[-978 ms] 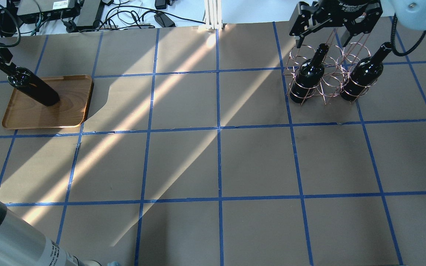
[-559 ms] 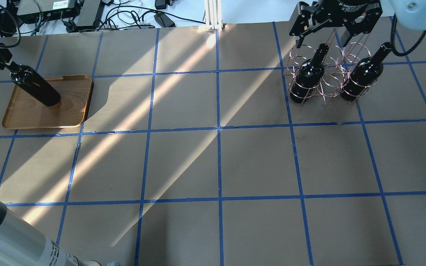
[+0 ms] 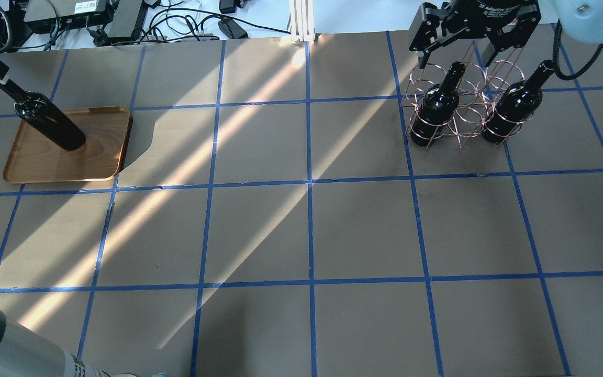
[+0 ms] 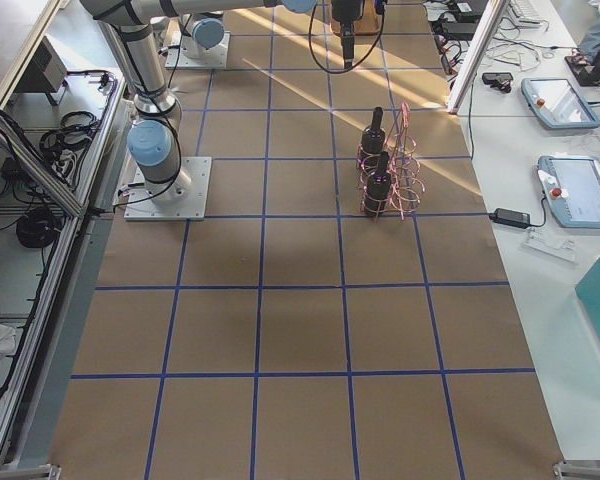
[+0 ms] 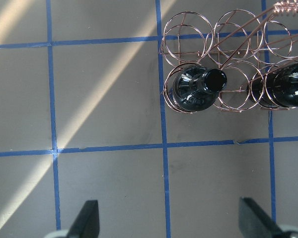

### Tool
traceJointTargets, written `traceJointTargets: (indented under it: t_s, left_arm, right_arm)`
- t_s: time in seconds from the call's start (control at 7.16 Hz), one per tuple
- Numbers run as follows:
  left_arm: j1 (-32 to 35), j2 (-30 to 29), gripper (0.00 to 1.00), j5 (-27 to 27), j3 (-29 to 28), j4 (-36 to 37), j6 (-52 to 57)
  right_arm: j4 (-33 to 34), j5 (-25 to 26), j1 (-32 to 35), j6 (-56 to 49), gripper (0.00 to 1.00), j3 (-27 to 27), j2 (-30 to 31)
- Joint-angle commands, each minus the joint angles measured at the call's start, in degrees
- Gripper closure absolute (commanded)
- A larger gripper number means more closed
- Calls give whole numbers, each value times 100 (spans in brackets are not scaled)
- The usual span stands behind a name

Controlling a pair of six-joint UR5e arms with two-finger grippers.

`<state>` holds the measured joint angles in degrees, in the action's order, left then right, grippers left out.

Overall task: Take wine from basket and place on tray
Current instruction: 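Open the left gripper and raise it away from the bottle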

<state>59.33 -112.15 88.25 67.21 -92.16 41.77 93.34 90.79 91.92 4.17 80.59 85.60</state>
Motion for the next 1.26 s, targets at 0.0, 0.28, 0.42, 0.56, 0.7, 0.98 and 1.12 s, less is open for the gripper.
traceJointTargets:
  t_s: [0.0, 0.28, 0.42, 0.56, 0.7, 0.98, 1.12]
  left_arm:
    - [235, 849, 0, 149, 291, -626, -682]
    - [1137, 1562, 0, 87, 722, -646, -2164]
    - [1734, 1765, 0, 79, 828, -637, -3000]
    - [2244, 1819, 0, 87, 951, -532, -3296]
    - [2571, 1968, 0, 96, 1126, -488, -3455]
    - [2977, 2083, 0, 87, 1399, -259, -4009]
    - [3310, 2083, 0, 105, 1452, -59, -4045]
  right_arm:
    - [0, 8, 1, -4, 0, 0, 0]
    - [0, 8, 1, -4, 0, 0, 0]
    - [0, 8, -7, -4, 0, 0, 0]
    - [0, 8, 1, -4, 0, 0, 0]
    - [-9, 8, 1, -4, 0, 0, 0]
    - [0, 8, 1, -4, 0, 0, 9]
    - [0, 8, 1, -4, 0, 0, 9]
